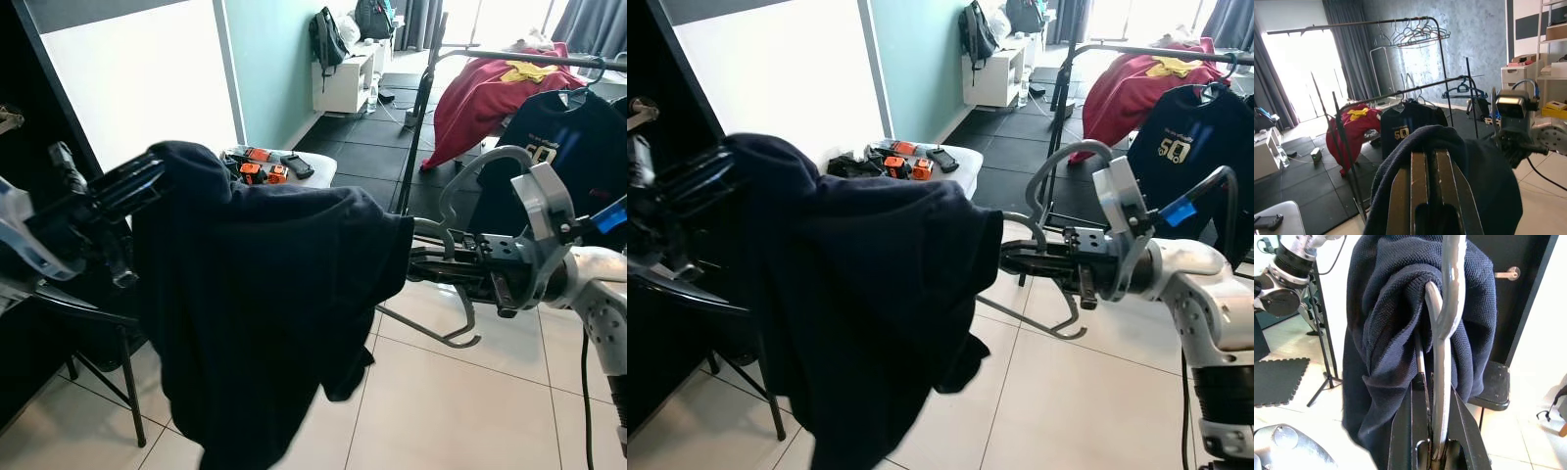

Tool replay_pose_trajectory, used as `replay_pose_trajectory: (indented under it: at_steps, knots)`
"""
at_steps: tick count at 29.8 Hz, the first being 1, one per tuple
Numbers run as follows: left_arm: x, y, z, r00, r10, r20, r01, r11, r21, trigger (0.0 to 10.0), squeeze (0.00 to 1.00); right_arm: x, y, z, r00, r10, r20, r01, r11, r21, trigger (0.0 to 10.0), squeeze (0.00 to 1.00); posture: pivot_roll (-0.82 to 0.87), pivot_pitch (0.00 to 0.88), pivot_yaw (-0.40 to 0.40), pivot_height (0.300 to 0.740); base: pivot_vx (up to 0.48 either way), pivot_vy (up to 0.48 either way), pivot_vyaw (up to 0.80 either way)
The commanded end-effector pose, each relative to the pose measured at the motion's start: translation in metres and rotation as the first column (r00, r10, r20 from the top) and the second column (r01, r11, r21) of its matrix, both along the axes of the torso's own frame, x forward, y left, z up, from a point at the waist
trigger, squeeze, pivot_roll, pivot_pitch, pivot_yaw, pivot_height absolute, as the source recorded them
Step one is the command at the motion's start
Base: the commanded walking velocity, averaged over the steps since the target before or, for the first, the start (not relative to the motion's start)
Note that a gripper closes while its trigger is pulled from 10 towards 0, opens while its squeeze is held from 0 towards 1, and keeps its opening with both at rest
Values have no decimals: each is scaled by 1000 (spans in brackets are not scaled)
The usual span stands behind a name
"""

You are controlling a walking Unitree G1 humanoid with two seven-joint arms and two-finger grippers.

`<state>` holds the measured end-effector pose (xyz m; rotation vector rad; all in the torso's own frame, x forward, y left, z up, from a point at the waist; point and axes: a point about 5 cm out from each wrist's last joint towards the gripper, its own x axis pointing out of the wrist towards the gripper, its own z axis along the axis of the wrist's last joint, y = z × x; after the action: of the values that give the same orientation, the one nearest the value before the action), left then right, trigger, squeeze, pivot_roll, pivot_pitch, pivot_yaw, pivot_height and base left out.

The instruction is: Hang hanger

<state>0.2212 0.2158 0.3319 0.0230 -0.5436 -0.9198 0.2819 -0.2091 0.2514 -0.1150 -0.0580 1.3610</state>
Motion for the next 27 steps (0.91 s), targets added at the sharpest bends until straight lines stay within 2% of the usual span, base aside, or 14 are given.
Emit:
replay_pose_trajectory:
  at_steps: [1,5,7,8,9,12,13,15,16,19,27]
  knots:
    - [-6,1,11,999,3,48,-4,1000,22,0,0,-1,3,-4,1000,-2,-8,2,1000,-4,10000,0,-77,0,47,740,0,0,0]
    - [0,6,14,997,60,46,-59,998,-19,0,0,-6,3,0,1000,3,0,-3,1000,25,10000,0,-83,0,53,740,0,0,0]
    - [12,18,18,983,184,25,-181,979,-93,0,0,-11,2,5,1000,14,22,-15,999,49,10000,0,-87,0,59,740,0,0,0]
    - [12,18,18,983,184,25,-181,979,-93,0,0,-11,2,5,1000,14,22,-15,999,49,10000,0,-87,0,59,740,0,0,0]
    - [20,27,20,964,267,-3,-264,951,-163,0,0,-13,1,10,999,7,42,-10,997,75,10000,0,-91,0,65,740,0,0,0]
    - [33,50,22,908,410,-83,-415,856,-307,0,0,-16,-3,21,996,-18,87,6,990,139,10000,0,-92,0,70,740,0,0,0]
    - [33,50,22,908,410,-83,-415,856,-307,0,0,-16,-3,21,996,-18,87,6,990,139,10000,0,-92,0,70,740,0,0,0]
    - [36,62,21,878,464,-121,-473,797,-376,0,0,-17,-5,25,994,-34,106,14,984,179,10000,0,-87,0,68,740,0,0,0]
    - [36,62,21,878,464,-121,-473,797,-376,0,0,-17,-5,25,994,-34,106,14,984,179,10000,0,-87,0,68,740,0,0,0]
    - [37,70,21,857,494,-146,-504,744,-438,0,0,-17,-5,28,992,-43,122,16,978,208,10000,0,-86,0,66,740,0,0,0]
    - [39,70,18,854,485,-189,-508,700,-502,0,0,-13,0,31,989,-63,130,27,965,259,10000,0,-74,0,60,740,0,0,0]
